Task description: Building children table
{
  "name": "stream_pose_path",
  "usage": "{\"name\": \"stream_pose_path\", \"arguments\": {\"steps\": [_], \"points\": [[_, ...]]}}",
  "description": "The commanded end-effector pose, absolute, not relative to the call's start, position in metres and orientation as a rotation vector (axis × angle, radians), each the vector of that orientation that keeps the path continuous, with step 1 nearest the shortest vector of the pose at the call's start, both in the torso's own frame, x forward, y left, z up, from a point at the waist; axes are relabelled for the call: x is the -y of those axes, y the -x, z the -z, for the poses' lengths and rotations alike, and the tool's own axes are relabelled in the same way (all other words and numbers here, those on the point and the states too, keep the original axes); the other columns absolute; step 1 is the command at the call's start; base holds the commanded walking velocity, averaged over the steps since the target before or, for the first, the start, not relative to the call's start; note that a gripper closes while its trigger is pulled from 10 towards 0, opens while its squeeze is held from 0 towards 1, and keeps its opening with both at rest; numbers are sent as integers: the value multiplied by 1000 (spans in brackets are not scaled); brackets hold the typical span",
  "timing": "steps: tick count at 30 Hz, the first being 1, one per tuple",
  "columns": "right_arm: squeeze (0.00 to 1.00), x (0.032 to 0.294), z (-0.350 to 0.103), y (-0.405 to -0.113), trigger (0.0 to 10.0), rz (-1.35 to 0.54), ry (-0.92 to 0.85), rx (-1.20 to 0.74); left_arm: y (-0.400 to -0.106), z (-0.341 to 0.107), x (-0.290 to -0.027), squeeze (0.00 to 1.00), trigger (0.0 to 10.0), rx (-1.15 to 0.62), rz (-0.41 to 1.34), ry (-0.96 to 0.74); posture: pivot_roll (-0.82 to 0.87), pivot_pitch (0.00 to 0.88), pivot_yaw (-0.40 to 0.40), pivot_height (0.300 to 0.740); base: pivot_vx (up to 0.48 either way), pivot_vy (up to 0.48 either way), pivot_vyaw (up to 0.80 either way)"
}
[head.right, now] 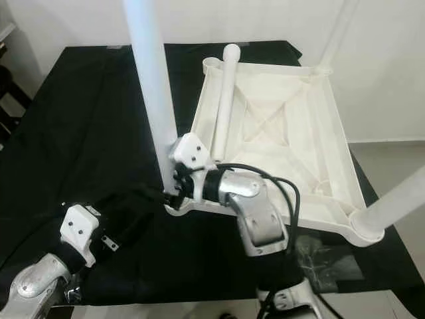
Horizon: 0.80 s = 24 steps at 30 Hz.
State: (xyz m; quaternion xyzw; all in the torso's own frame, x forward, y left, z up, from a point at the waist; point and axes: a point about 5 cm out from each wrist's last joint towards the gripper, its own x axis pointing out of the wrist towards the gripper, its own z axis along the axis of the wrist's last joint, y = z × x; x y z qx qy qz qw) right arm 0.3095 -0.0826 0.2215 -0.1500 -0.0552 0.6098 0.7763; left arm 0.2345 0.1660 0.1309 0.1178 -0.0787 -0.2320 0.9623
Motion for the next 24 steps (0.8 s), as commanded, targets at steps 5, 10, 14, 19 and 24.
{"name": "stream_pose_path", "arguments": {"steps": [5, 10, 14, 19, 24], "points": [[0, 84, -217, -325, 10000, -1448, 336, 68, -227, -127, -167, 0, 10000, 130, 465, -234, 77, 244, 1, 740, 0, 0, 0], [0, 87, -229, -350, 3725, -1422, 295, 81, -217, -127, -171, 0, 10000, 113, 451, -235, 99, 266, -1, 740, 0, 0, 0], [0, 89, -233, -354, 0, -1433, 274, 77, -215, -129, -172, 0, 10000, 114, 450, -233, 104, 271, -2, 740, 0, 0, 0], [0, 96, -235, -360, 0, -1478, 267, 76, -215, -134, -172, 0, 10000, 126, 451, -221, 91, 280, -6, 740, 0, 0, 0], [0, 105, -231, -362, 0, -1488, 280, 81, -214, -133, -169, 0, 10000, 120, 459, -211, 67, 270, 3, 740, 0, 0, 0]]}}
